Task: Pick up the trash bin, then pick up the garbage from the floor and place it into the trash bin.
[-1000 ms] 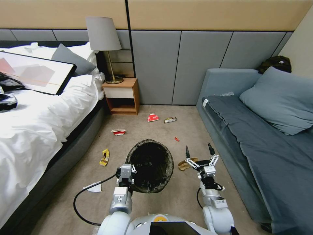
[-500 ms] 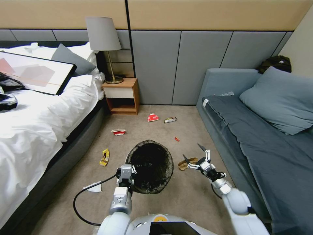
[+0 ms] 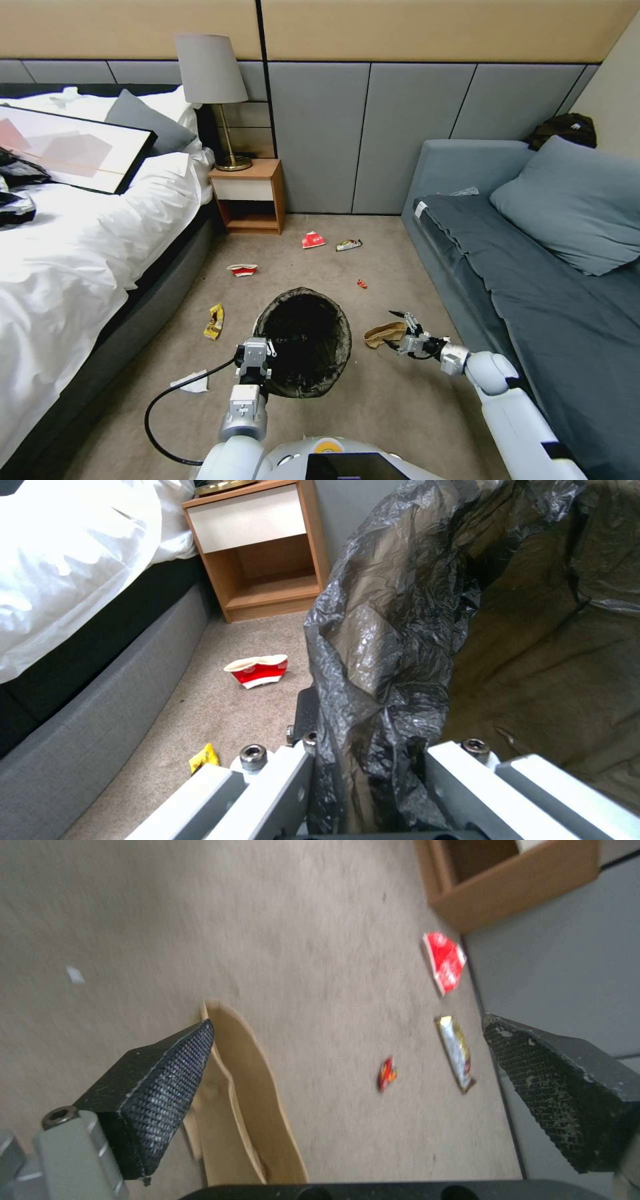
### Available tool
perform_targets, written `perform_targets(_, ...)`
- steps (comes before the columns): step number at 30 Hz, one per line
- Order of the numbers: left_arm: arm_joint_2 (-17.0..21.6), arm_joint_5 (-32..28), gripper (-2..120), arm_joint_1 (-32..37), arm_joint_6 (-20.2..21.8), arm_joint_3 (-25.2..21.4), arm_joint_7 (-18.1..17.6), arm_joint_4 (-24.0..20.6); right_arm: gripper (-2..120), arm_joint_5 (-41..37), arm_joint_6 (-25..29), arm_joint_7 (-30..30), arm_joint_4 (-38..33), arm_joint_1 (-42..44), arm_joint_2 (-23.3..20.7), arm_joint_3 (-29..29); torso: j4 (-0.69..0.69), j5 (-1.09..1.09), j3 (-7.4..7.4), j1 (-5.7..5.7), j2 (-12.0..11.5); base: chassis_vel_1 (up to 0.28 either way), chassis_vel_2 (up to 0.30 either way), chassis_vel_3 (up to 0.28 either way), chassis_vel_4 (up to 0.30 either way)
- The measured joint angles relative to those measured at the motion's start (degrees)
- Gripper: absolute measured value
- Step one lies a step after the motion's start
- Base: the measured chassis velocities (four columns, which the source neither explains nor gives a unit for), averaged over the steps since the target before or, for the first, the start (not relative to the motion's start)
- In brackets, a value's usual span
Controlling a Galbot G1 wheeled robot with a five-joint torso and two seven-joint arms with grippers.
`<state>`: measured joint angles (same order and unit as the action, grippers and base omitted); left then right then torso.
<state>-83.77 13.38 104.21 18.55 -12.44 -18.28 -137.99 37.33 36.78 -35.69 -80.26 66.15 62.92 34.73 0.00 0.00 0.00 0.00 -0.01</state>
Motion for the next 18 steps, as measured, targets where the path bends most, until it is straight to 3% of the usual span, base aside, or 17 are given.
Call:
perform_targets(3,-0.07,0.02,0,-0.08,0.0,0.08,0.0,0.17,100,6.41,0.52,4.2,4.9,-3.23,1.31,-0.82,0.0,-0.01,0.0,0.0,0.0,0.0,0.0,0.0,0.0)
perform_targets(18,-0.48,0.52,0,0.46,-0.13,-0.42,-0.03,-0.06,100,16.86,-0.13,12.32,20.88,-11.62,8.81,-2.12,0.0,0.02,0.0,0.0,0.0,0.0,0.0,0.0,0.0)
